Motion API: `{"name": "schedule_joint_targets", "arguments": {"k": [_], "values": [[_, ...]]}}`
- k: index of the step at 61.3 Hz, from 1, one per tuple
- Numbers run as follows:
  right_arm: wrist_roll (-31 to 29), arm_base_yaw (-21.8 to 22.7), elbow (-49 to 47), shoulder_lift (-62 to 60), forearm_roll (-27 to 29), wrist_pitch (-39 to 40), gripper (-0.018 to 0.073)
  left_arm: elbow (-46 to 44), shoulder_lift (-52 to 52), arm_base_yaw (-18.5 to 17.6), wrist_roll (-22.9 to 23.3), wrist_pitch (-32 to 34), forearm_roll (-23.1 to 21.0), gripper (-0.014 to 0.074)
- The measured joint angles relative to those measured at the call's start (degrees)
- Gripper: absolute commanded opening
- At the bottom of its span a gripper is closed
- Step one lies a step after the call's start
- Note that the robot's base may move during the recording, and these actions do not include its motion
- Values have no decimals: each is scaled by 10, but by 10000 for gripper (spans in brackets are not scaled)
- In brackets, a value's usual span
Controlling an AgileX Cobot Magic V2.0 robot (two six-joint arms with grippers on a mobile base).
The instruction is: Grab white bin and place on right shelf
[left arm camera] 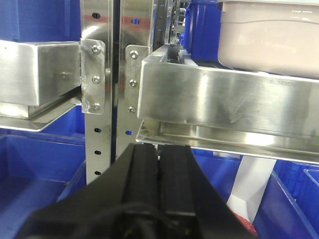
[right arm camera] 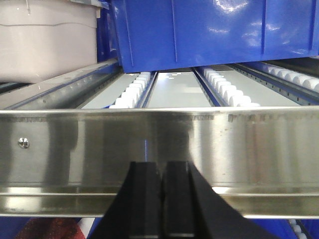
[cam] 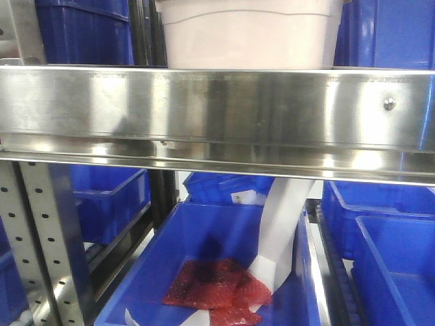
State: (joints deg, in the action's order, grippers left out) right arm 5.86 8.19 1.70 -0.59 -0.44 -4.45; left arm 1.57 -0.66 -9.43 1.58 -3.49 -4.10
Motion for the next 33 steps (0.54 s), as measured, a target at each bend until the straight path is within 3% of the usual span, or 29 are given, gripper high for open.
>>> {"name": "schedule_joint_targets", "arguments": {"k": [33], "values": [[2, 0, 0, 0, 0, 0, 73, 0, 0, 0, 0, 0, 0, -119]]}}
